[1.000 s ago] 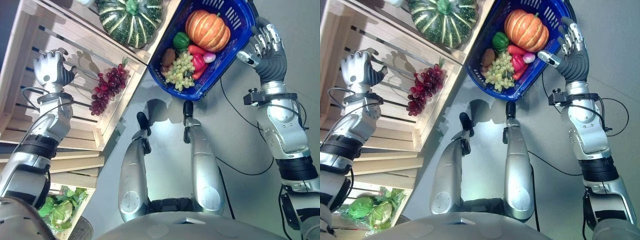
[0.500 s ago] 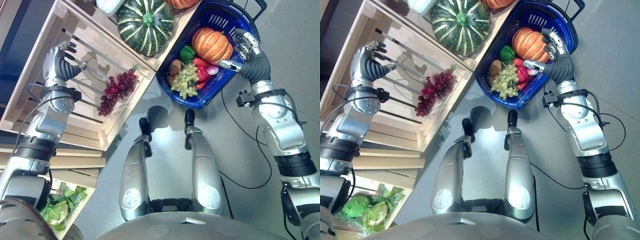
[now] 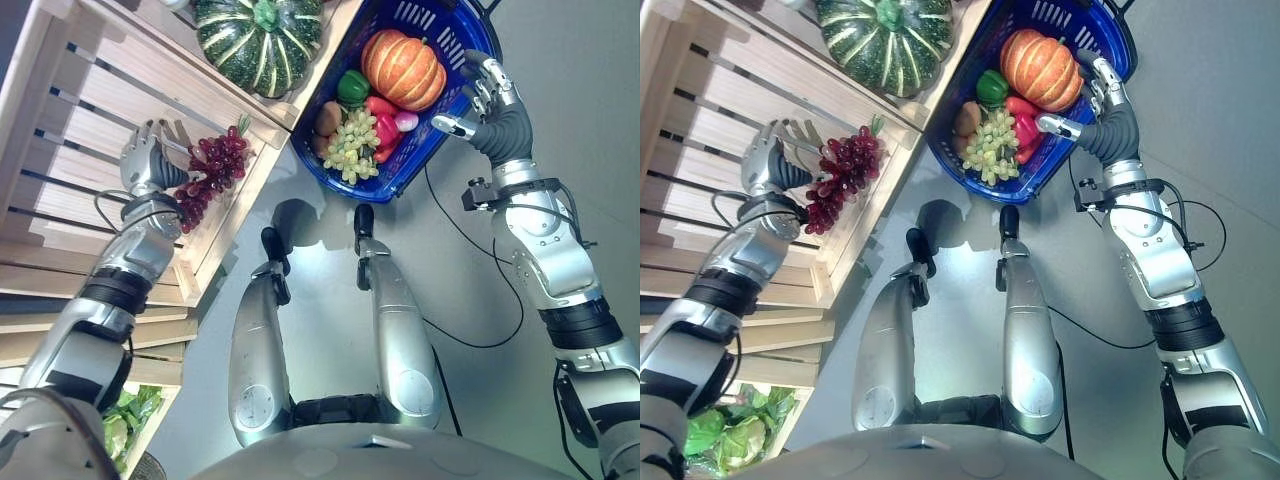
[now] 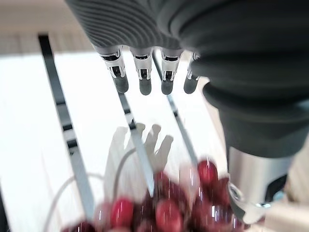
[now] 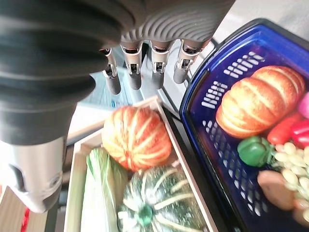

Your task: Pick up fruits and vegetables into the basket

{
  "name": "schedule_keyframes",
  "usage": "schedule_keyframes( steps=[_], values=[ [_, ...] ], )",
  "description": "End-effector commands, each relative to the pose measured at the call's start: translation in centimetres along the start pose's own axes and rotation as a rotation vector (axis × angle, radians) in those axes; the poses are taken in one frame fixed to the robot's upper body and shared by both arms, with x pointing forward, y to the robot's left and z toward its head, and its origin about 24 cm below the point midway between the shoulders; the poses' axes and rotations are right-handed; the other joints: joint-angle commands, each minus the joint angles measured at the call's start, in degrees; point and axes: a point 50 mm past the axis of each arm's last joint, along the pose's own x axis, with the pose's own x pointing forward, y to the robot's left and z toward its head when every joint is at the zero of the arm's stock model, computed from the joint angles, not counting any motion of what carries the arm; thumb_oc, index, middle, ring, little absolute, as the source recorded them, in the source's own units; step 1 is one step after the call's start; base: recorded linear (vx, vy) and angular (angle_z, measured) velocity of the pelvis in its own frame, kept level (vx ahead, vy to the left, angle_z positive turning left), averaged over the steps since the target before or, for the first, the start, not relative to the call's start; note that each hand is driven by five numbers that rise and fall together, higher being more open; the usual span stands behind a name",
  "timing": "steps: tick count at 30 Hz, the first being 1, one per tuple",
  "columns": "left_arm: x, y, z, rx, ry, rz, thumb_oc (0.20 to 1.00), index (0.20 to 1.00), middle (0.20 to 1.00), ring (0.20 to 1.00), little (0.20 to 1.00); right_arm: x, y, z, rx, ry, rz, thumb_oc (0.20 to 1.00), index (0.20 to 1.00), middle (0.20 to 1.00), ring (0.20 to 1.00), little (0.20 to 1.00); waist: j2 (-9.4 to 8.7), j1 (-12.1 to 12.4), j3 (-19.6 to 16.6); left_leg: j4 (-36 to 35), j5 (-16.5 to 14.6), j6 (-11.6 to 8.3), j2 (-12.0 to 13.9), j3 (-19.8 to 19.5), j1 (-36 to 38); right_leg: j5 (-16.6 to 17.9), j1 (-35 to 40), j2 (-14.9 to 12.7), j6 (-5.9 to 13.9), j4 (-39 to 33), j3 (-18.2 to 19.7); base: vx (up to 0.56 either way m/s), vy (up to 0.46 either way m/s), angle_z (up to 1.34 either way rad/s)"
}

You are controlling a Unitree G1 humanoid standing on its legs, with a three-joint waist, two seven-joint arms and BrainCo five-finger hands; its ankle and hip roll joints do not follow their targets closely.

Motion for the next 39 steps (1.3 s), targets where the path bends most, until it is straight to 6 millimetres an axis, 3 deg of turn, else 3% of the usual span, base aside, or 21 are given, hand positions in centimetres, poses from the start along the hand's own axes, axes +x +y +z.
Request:
schedule_keyframes(
  steps=[1,7,8,10,11,13,27,35,36,37,39],
  values=[
    [0.2,0.6,-1.3,0.076,0.037,0.074,1.000,1.000,1.000,1.000,1.000,-0.2,-0.2,1.7,0.058,-0.125,-0.040,1.000,1.000,1.000,1.000,1.000,-1.99,-0.53,-2.73,-2.61,3.89,1.69,-1.43,4.70,-2.19,-2.78,-0.96,3.08,1.36,4.03,-1.14,-0.01,-0.010,-0.03],
    [-0.1,-1.5,-2.1,-0.001,0.150,0.027,1.000,1.000,1.000,1.000,1.000,0.2,-0.2,1.6,0.070,-0.122,-0.063,1.000,1.000,1.000,1.000,1.000,-1.87,-1.35,-2.73,-1.98,4.04,1.32,-1.02,4.95,-4.98,-2.47,-4.26,2.99,1.50,4.55,-0.84,0.00,-0.002,-0.03],
    [-0.2,-1.8,-2.2,-0.008,0.161,0.023,1.000,1.000,1.000,1.000,1.000,0.2,-0.1,1.5,0.069,-0.116,-0.063,1.000,1.000,1.000,1.000,1.000,-1.82,-1.43,-2.73,-1.58,2.55,0.75,-1.09,4.34,-4.35,-3.86,-3.74,3.08,1.97,5.10,-0.48,0.05,-0.001,-0.06],
    [0.0,-1.7,-2.1,-0.034,0.179,0.040,1.000,1.000,1.000,1.000,1.000,0.4,-0.2,1.7,0.070,-0.124,-0.070,1.000,1.000,1.000,1.000,1.000,-1.87,-1.58,-2.73,-1.99,4.16,1.12,-0.88,4.98,-6.07,-2.33,-5.65,2.98,1.57,4.69,-0.74,-0.02,-0.019,-0.09],
    [-0.1,-1.9,-2.2,-0.036,0.192,0.043,1.000,1.000,1.000,1.000,1.000,0.3,-0.1,1.6,0.068,-0.119,-0.072,1.000,1.000,1.000,1.000,1.000,-1.81,-1.70,-2.73,-1.50,2.52,0.51,-0.93,4.37,-5.44,-3.86,-5.12,3.03,2.10,5.30,-0.43,-0.02,-0.020,-0.09],
    [0.0,-1.8,-2.2,-0.042,0.201,0.056,1.000,1.000,1.000,1.000,1.000,0.4,-0.2,1.6,0.066,-0.121,-0.074,1.000,1.000,1.000,1.000,1.000,-1.81,-1.80,-2.73,-1.44,2.55,0.43,-0.90,4.34,-5.84,-3.81,-5.61,3.05,2.11,5.36,-0.40,0.02,-0.008,-0.06],
    [2.4,1.6,-1.7,-0.064,0.260,0.237,1.000,1.000,1.000,1.000,1.000,1.4,-0.6,2.2,0.048,-0.140,-0.108,1.000,1.000,1.000,1.000,1.000,-1.56,-2.61,-2.73,-0.54,2.98,-0.45,-0.83,3.30,-11.93,-3.65,-12.05,3.34,1.91,6.68,0.24,0.00,-0.002,-0.01],
    [3.0,2.1,-1.7,-0.077,0.297,0.219,1.000,1.000,1.000,1.000,1.000,1.8,-0.5,2.3,0.044,-0.153,-0.110,1.000,1.000,1.000,1.000,1.000,-1.49,-2.90,-2.73,0.00,2.91,-0.70,-0.89,2.94,-13.66,-3.46,-13.70,3.38,1.85,6.95,0.47,0.00,0.000,0.00],
    [3.1,2.0,-1.6,-0.062,0.302,0.195,0.288,0.288,0.288,0.288,0.288,2.0,-0.3,2.4,0.045,-0.157,-0.108,1.000,1.000,1.000,1.000,1.000,-1.53,-3.03,-2.73,0.06,2.94,-0.75,-0.84,2.94,-13.99,-3.42,-14.07,3.41,1.85,7.02,0.57,0.00,0.000,0.00],
    [3.2,2.0,-1.6,-0.051,0.301,0.181,0.200,0.200,0.200,0.200,0.200,2.1,-0.4,2.5,0.045,-0.160,-0.108,1.000,1.000,1.000,1.000,1.000,-1.54,-3.10,-2.73,-0.08,2.97,-0.73,-0.88,2.97,-13.96,-3.37,-14.10,3.48,1.83,6.94,0.55,0.00,0.000,0.00],
    [3.3,2.0,-1.7,-0.054,0.309,0.170,0.200,0.200,0.200,0.200,0.200,2.3,-0.4,2.9,0.047,-0.175,-0.109,1.000,1.000,1.000,1.000,1.000,-1.69,-3.21,-2.73,-0.86,4.80,-0.31,-0.80,3.59,-15.09,-1.43,-15.27,3.40,1.43,5.85,0.36,-0.04,-0.001,-0.01]
  ],
)
